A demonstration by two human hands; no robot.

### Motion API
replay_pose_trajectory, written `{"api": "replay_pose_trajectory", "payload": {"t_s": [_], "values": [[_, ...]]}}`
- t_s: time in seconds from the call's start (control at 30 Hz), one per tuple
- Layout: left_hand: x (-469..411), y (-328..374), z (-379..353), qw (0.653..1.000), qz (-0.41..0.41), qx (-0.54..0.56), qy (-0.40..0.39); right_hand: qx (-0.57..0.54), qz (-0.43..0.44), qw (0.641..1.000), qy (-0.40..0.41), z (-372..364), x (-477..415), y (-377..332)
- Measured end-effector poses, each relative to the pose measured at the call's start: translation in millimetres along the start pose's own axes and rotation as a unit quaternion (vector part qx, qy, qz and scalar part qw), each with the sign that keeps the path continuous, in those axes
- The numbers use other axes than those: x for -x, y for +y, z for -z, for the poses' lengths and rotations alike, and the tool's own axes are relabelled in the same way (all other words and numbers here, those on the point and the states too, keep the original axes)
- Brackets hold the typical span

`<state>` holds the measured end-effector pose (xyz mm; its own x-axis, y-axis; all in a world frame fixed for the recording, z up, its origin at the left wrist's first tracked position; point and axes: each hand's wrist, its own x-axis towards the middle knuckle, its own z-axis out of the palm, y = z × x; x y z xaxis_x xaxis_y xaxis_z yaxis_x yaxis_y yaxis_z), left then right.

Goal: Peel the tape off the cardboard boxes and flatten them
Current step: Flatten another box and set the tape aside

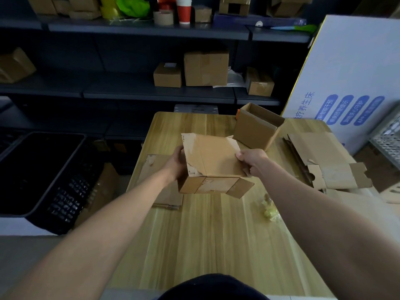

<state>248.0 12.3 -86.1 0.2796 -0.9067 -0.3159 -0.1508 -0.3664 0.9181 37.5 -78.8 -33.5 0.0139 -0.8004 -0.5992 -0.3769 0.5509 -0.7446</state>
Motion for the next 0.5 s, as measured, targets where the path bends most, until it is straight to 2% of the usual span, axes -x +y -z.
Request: {"api": "replay_pose_trajectory", "payload": {"t_s": [0.1,0.17,0.27,0.4,0.5], "values": [[-3.8,-4.8,0.6,0.998,-0.041,-0.028,0.041,-0.005,0.001,1.0,-0.014,-2.3,0.0,2.8],[-2.8,-8.0,3.1,0.996,-0.041,-0.05,0.056,-0.002,0.003,1.0,-0.026,-3.8,-2.2,4.7],[-2.7,-14.8,4.0,0.997,-0.025,0.037,0.059,-0.013,-0.001,0.999,-0.044,-5.9,-5.8,4.9],[2.6,-18.9,2.2,0.996,-0.034,0.029,0.079,-0.011,-0.017,0.999,-0.042,-2.1,-10.6,6.0],[0.6,-18.7,8.0,0.99,0.023,0.129,0.059,-0.007,-0.008,0.999,-0.036,3.2,-16.0,8.6]]}}
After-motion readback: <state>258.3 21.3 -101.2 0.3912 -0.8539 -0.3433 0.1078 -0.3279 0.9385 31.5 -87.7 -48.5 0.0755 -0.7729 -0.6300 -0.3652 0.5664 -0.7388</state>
